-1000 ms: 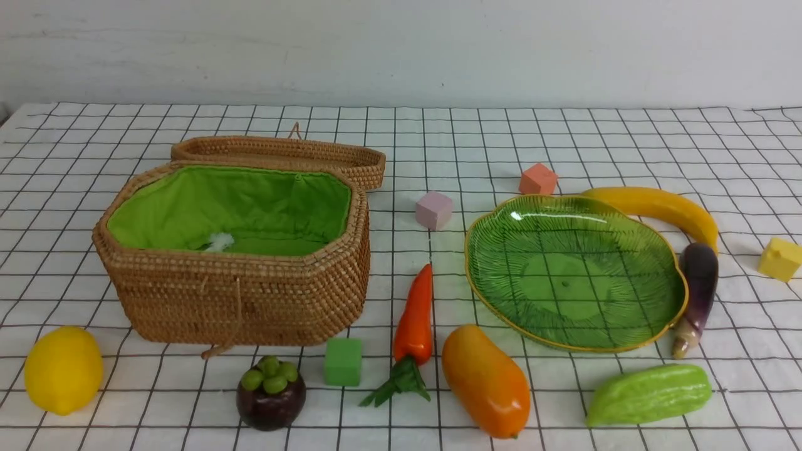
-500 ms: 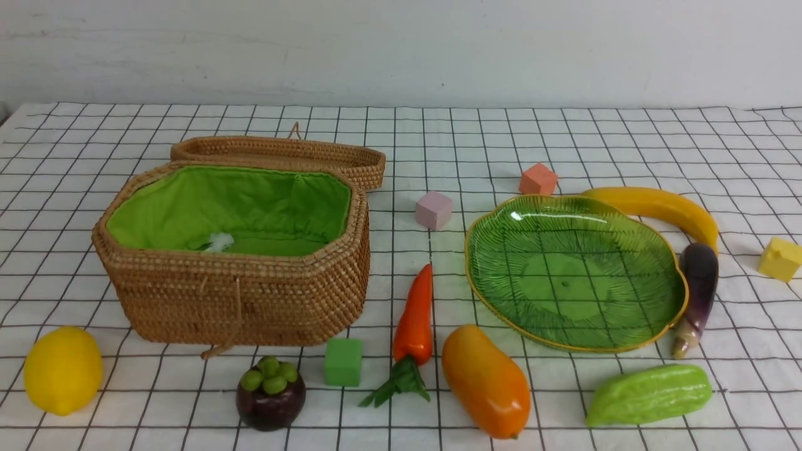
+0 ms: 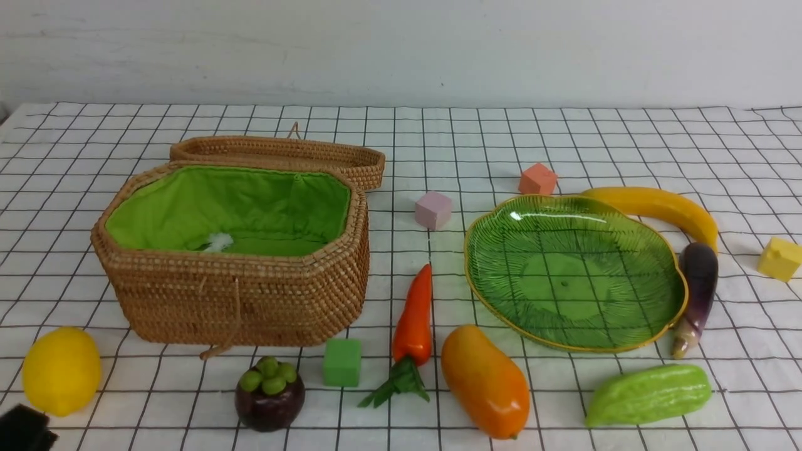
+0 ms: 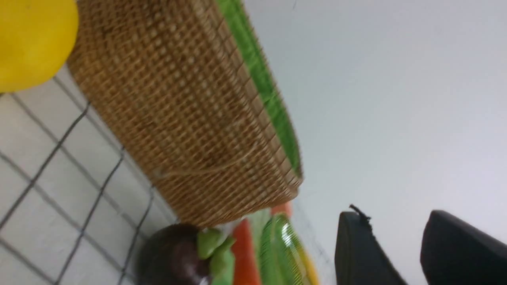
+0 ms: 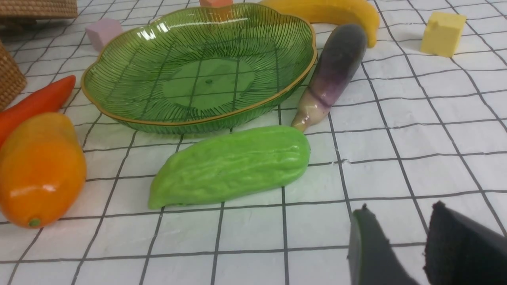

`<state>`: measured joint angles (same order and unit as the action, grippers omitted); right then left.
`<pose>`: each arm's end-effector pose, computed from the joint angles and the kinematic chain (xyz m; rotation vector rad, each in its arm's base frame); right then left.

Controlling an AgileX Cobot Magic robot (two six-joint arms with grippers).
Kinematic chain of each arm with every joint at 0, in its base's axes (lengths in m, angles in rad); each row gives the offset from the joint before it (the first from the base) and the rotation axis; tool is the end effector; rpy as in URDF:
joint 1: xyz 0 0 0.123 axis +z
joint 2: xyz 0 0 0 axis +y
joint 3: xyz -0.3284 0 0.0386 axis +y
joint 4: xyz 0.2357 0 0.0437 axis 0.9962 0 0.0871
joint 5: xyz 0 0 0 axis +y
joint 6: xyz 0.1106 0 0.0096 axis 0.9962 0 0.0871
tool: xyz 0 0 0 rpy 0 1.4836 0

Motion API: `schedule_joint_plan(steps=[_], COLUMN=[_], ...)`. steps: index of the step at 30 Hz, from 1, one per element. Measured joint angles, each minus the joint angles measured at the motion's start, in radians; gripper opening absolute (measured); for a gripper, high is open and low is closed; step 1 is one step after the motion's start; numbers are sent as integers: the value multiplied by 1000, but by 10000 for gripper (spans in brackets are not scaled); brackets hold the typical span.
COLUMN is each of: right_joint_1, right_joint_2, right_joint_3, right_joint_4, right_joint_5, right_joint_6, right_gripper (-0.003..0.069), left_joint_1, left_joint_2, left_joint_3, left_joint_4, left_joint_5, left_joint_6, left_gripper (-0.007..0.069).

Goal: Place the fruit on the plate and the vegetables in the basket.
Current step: Grab a lemon with your left arm and place it on the plate on the right

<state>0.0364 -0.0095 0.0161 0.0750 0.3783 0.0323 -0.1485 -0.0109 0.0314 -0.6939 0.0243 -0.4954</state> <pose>0.0132 0.0036 0.1681 0.0422 1.8687 0.1214 0.0182 -0.0045 0.2022 -0.7954 1.4148 -1.0658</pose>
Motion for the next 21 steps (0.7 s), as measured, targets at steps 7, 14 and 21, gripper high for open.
schedule_joint_plan(steps=[7, 14, 21], right_joint_1=[0, 0, 0], right_joint_2=[0, 0, 0], right_joint_3=[0, 0, 0], right_joint_4=[0, 0, -205], right_joint_5=[0, 0, 0], right_joint_6=[0, 0, -76], right_gripper=[238, 238, 238], left_joint_1=[0, 0, 0], left_joint_2=[71, 421, 767], left_joint_3=[-162, -473, -694], left_joint_4=[20, 290, 436], left_joint_5=[265, 580, 729], left_joint_6=[66, 196, 269], left_gripper=[0, -13, -13])
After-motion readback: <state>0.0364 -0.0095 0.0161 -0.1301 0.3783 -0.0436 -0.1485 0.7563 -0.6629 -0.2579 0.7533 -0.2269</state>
